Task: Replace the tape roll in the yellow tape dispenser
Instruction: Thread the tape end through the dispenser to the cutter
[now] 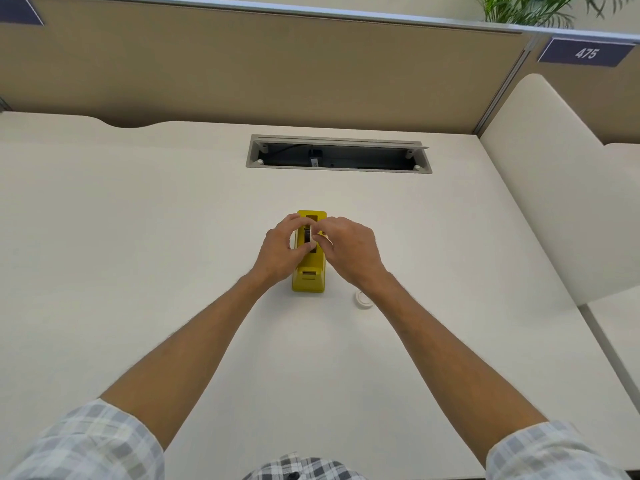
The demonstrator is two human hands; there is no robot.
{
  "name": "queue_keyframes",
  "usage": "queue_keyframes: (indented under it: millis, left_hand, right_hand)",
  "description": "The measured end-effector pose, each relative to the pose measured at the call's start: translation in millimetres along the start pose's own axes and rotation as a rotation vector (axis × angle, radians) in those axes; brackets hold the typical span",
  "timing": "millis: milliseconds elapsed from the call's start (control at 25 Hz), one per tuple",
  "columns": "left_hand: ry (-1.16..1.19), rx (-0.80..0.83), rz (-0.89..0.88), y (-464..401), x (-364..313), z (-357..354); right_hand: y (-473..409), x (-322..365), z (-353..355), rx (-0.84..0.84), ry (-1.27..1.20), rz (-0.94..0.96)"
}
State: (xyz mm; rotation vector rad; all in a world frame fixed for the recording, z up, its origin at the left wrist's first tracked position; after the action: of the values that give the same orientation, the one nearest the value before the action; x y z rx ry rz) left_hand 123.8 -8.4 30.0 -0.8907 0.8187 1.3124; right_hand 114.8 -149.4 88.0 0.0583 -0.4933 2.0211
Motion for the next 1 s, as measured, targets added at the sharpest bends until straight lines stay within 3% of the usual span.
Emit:
queue_keyframes:
  millis: [240, 1000]
  left_hand:
    - [-0.073, 0.039, -0.047, 1, 0, -2]
    - [-0.140, 0.069, -0.061, 2, 8, -1]
  right_hand:
    - [25, 9, -4, -0.143, -0.016, -0.092]
    - [39, 16, -14, -0.165, -0.024, -0.147]
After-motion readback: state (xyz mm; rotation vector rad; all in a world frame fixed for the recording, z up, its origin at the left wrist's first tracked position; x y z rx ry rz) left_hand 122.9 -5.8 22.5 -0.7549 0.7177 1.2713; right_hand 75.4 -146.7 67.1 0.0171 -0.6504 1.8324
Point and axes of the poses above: each hand's wrist, its own y-axis away from the middle knuckle, its own z-axis out of the back of the hand, x = y × z, the point moved 4 cm from there along -y, towards the middle knuckle, and after that the axes turned 4 degrees about y, right-handed, at the moved point
